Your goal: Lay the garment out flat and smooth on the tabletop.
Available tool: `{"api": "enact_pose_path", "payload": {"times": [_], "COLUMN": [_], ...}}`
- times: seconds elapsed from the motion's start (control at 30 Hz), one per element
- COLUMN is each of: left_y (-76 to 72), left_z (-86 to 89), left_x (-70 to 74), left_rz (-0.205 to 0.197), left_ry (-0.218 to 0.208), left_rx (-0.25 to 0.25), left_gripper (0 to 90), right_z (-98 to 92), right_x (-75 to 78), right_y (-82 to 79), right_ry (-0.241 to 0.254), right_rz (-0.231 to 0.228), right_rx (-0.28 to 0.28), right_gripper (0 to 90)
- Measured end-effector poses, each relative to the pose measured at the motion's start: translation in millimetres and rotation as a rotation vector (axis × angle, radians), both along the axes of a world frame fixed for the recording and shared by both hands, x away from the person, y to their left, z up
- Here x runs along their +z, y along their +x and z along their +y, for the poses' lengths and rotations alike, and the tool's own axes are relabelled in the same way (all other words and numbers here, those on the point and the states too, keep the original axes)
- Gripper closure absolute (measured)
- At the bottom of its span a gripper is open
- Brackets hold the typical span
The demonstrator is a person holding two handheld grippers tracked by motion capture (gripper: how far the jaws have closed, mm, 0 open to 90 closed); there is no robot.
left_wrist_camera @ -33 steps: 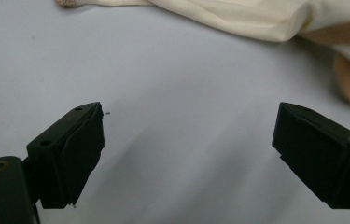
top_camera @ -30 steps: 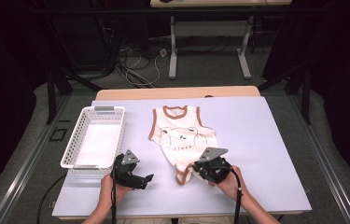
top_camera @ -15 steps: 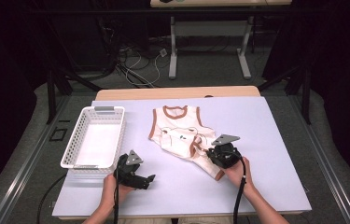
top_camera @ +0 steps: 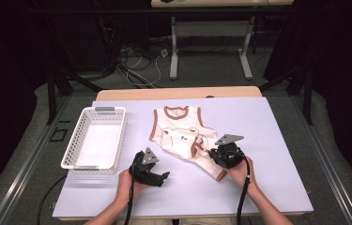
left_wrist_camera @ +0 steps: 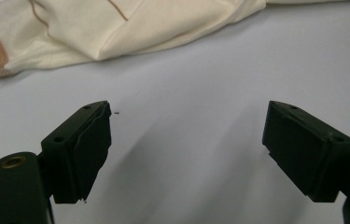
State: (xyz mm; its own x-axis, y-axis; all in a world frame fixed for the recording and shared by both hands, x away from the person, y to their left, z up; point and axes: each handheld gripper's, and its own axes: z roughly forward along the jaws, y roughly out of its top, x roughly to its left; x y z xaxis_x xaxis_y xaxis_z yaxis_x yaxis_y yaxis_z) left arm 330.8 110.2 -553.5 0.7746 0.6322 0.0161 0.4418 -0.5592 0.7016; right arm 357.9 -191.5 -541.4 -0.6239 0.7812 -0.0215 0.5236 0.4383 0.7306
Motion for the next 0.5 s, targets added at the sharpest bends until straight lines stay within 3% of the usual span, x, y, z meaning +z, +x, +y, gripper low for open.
{"api": "enact_pose_path", "payload": {"times": [0.07,0.3,0.5], "left_y": [2.4,9.7,20.8], "left_z": [-6.5,-39.9,-65.1], "left_x": [1.1,5.3,1.6], "left_rz": [0.003,-0.033,-0.02], "left_ry": [-0.018,-0.011,-0.012], "left_rx": [-0.008,-0.062,-0.058], "left_gripper": [19.0,26.2,33.8], "right_z": [0.0,2.5,0.8], "right_x": [-0.4,0.1,0.3], "right_y": [0.3,-1.6,-1.7], "right_ry": [-0.003,0.002,0.003], "right_rz": [-0.002,-0.001,-0.003], "right_rx": [0.003,0.005,0.009], "right_gripper": [79.6,79.6,79.6]}}
